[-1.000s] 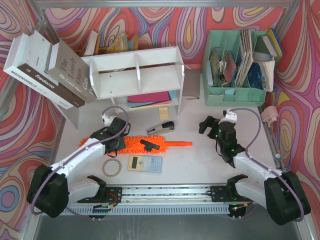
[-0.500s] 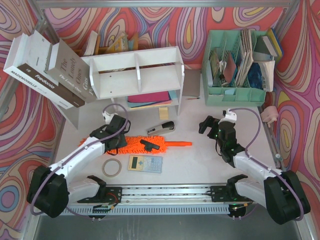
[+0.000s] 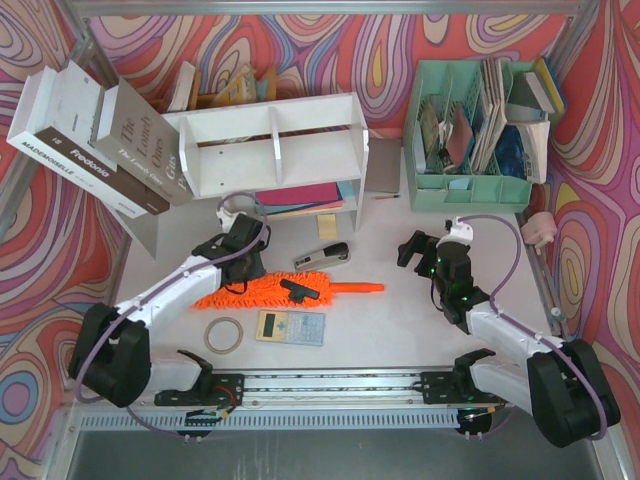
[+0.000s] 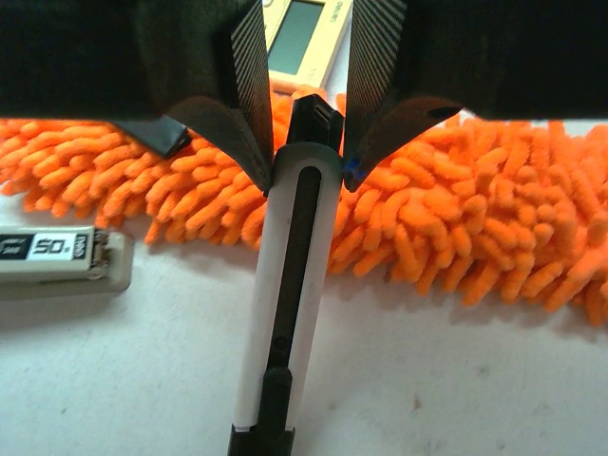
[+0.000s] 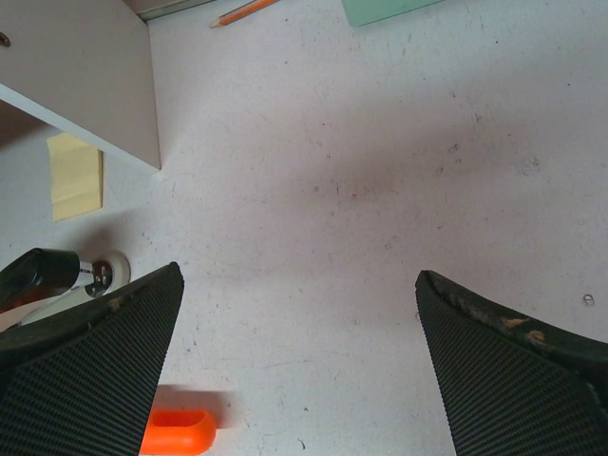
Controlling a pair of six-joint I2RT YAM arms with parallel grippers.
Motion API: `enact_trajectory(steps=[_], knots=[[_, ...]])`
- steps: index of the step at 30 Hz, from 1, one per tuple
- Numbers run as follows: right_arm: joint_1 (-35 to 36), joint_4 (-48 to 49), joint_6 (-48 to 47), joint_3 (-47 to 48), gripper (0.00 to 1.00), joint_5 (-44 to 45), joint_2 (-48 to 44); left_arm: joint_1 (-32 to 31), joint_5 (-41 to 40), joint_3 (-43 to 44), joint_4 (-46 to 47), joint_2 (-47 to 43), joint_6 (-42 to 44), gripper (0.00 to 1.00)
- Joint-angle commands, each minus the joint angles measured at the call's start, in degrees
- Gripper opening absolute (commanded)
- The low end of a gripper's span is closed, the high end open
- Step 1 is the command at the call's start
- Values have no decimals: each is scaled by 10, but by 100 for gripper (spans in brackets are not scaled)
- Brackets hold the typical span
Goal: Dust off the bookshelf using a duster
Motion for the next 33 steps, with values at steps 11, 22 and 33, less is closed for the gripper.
enact_trajectory(steps=[11,22,33], knots=[[-3,2,-2,15,97,1,2,-9,-25,55,92,97,-3,9],[-3,2,-4,19,96,-2,9,-9,-24,65,120,123,-3,11],[-3,2,-5,16,96,-2,5,-10,-14,65,119,127,1,19]])
